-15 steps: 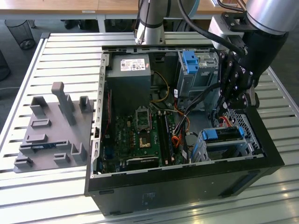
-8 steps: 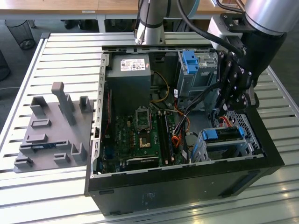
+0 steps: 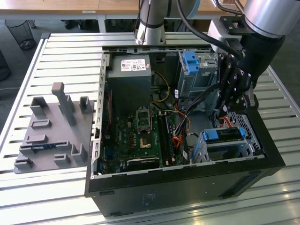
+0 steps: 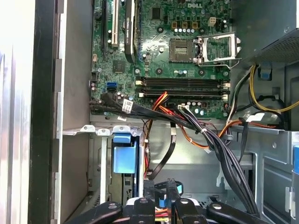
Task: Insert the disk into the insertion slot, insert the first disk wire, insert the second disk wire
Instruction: 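Insert the second disk wire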
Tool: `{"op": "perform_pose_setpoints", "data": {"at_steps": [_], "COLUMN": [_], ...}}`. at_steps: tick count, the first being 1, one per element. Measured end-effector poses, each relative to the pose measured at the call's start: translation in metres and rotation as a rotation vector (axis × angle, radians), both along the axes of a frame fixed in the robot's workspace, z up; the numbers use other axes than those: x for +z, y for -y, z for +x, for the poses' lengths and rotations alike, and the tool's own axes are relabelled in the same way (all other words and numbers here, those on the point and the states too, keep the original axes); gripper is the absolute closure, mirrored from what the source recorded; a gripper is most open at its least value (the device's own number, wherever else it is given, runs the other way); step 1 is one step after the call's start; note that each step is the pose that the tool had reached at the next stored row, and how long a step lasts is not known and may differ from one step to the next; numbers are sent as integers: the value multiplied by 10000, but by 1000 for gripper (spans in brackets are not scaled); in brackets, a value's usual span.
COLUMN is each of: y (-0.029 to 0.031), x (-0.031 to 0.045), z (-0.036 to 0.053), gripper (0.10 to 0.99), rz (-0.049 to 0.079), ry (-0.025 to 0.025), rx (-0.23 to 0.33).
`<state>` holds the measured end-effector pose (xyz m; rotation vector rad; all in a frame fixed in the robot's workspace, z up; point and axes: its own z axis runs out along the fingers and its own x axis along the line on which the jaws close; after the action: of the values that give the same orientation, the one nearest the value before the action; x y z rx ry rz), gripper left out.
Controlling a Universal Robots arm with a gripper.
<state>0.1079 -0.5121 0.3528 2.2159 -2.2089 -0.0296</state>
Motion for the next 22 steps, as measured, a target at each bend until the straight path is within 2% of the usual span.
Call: {"op": "perform_pose_setpoints", "data": {"at_steps": [4,10,11,12,14,22], "y": [-3,-10,-11,-12,-14,-18], "x": [-32,-76,-83,-89,-101,-127], "z": [5,7,8,8,9,15], "gripper": [839,839,855,918,937,925], "rz": [-95,-389,-430,-468,-531,-839], "ry": [0,0,0,0,0,0], "rx": [-1,-1,-1,-1,-1,-1]}}
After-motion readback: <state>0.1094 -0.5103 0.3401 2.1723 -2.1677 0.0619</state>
